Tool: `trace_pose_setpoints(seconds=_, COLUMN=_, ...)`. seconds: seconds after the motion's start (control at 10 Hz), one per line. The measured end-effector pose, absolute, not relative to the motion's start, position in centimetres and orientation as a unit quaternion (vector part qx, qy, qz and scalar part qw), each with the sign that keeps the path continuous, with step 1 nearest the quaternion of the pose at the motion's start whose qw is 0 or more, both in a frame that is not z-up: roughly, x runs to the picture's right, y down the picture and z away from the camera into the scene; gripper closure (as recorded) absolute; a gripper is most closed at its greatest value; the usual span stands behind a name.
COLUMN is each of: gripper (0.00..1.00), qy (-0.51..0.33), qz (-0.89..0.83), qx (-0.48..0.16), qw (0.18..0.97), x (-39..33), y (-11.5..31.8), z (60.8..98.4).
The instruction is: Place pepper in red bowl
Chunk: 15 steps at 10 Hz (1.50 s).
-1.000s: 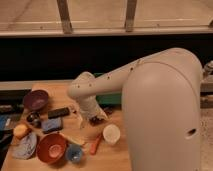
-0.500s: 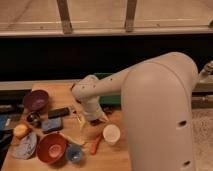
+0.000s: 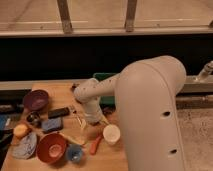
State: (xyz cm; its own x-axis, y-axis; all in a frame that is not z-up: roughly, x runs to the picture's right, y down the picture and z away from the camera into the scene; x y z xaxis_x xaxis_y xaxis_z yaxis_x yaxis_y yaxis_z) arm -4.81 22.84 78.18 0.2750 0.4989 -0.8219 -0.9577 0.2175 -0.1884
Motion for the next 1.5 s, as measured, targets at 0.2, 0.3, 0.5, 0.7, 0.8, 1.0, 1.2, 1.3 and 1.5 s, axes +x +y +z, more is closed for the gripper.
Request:
trace_pose_setpoints(seconds=0.2, gripper=0.2, qy=0.333, qz=0.519, qx=-0.372, qw=0.694, x=-3.5, y=24.2, z=78.3)
trace_pose_setpoints(seconds=0.3, gripper=0.2, qy=0.337, qz=0.524, qx=-0.378, qw=0.685, x=-3.1, y=24.9, z=78.3)
trace_pose_setpoints(seconds=0.5, gripper=0.2, qy=0.342, qz=0.531, qx=-0.387, qw=0.672, x=-2.4, y=25.9, z=78.2)
trace_pose_setpoints(seconds=0.7, gripper=0.2, qy=0.345, qz=0.537, qx=-0.393, qw=0.662, x=-2.1, y=26.7, z=78.1)
trace_pose_setpoints(seconds=0.8, gripper=0.2, qy=0.347, qz=0.541, qx=-0.394, qw=0.657, x=-2.0, y=27.0, z=78.1)
trace_pose_setpoints(seconds=1.0, gripper=0.2, qy=0.355, qz=0.553, qx=-0.391, qw=0.645, x=-1.8, y=27.4, z=78.3)
trace_pose_setpoints(seconds=1.2, gripper=0.21, qy=0.359, qz=0.561, qx=-0.387, qw=0.638, x=-1.7, y=27.4, z=78.6)
trace_pose_setpoints(seconds=1.3, gripper=0.27, qy=0.361, qz=0.559, qx=-0.385, qw=0.639, x=-1.9, y=27.4, z=78.7)
trace_pose_setpoints(seconds=1.5, gripper=0.47, qy=0.364, qz=0.555, qx=-0.38, qw=0.644, x=-2.2, y=27.5, z=78.8)
